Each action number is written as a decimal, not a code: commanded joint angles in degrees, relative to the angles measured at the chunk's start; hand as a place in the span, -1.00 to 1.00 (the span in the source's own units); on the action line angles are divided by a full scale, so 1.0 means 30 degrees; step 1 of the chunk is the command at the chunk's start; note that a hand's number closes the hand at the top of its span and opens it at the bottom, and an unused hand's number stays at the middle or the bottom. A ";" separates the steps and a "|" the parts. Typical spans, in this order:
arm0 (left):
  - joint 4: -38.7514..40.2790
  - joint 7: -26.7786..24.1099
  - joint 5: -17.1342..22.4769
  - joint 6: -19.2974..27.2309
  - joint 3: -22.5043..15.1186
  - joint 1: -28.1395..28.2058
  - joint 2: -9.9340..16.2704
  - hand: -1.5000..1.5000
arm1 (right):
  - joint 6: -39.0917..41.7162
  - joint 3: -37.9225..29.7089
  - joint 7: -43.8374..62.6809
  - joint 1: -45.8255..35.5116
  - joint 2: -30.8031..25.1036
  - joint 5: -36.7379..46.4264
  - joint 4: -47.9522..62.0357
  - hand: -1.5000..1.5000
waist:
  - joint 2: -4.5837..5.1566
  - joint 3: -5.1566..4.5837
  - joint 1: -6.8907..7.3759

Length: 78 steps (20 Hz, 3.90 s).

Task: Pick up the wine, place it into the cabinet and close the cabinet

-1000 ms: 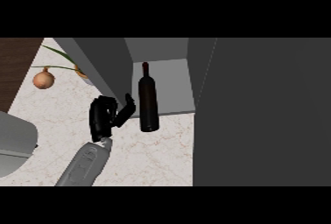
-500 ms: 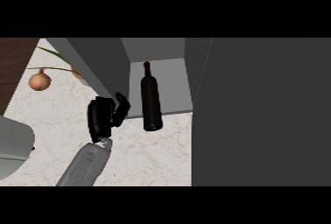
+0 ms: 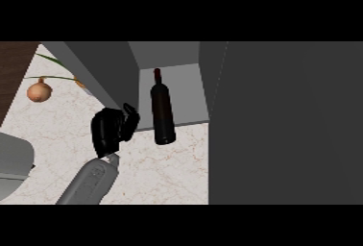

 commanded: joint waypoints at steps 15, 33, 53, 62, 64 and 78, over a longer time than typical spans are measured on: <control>0.3372 0.5019 -0.2978 -0.0937 -0.0756 -0.4446 -0.1433 1.00 | 0.0463 -0.0233 0.0042 -0.0220 -0.0251 -0.1157 -0.0207 -1.00 | 0.0700 -0.0264 -0.1202; 0.3263 0.8727 -0.7136 -0.1392 -0.1074 -0.4182 -0.1422 -1.00 | 0.0688 -0.0202 -0.0057 -0.0237 -0.0369 -0.1351 -0.0178 -1.00 | 0.0729 -0.0319 -0.1007; -0.1049 0.7311 -0.4127 0.0310 -0.1207 -0.4288 -0.3009 -1.00 | 0.0110 -0.0350 0.0676 0.0100 -0.0552 -0.1659 -0.0597 -1.00 | 0.0363 -0.0431 0.0092; -0.3357 0.6045 -0.0786 0.0951 -0.1740 -0.3941 -0.3057 -1.00 | 0.0021 -0.0092 0.0562 0.0244 -0.0517 -0.1686 -0.0776 -1.00 | 0.0211 -0.0450 0.0361; -0.3696 0.5041 0.0201 0.0201 -0.1154 -0.4122 -0.3071 -1.00 | -0.0477 0.0085 0.0658 0.0255 -0.0177 -0.1282 -0.0812 -1.00 | 0.0199 -0.0450 0.0881; -0.3826 -0.3092 0.8011 -0.3678 -0.1724 -0.3003 -0.3092 -1.00 | -0.2251 0.0236 0.2234 0.0641 -0.0525 -0.0982 -0.3344 -1.00 | 0.0060 -0.0354 0.2050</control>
